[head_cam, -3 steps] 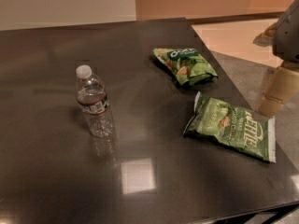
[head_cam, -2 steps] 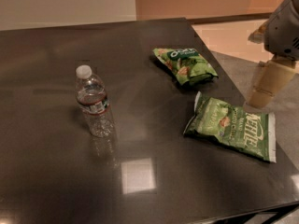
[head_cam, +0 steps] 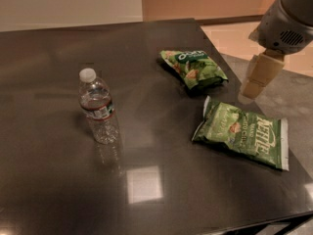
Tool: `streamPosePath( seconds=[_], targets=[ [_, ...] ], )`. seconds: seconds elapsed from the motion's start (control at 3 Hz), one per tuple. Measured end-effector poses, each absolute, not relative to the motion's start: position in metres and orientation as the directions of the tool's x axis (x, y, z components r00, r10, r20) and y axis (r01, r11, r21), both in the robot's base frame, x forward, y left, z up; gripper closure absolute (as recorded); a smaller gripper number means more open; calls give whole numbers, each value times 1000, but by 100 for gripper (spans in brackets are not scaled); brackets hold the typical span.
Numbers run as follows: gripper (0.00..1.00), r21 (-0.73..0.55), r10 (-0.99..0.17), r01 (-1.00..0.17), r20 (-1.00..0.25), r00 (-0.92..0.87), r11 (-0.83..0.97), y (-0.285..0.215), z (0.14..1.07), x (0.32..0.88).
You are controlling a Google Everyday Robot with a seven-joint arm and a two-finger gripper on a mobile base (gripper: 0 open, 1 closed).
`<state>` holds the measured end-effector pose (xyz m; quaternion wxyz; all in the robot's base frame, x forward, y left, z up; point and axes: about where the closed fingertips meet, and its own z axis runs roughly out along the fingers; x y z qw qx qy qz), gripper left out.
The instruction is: Move green rice chip bag near water bottle
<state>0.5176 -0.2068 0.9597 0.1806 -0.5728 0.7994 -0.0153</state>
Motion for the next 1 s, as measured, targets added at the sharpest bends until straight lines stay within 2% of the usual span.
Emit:
streamPosePath(
  seconds=[1.0],
  targets=[
    [0,-177,-875,-885,-326,-359,430,-193,921,601]
  ],
)
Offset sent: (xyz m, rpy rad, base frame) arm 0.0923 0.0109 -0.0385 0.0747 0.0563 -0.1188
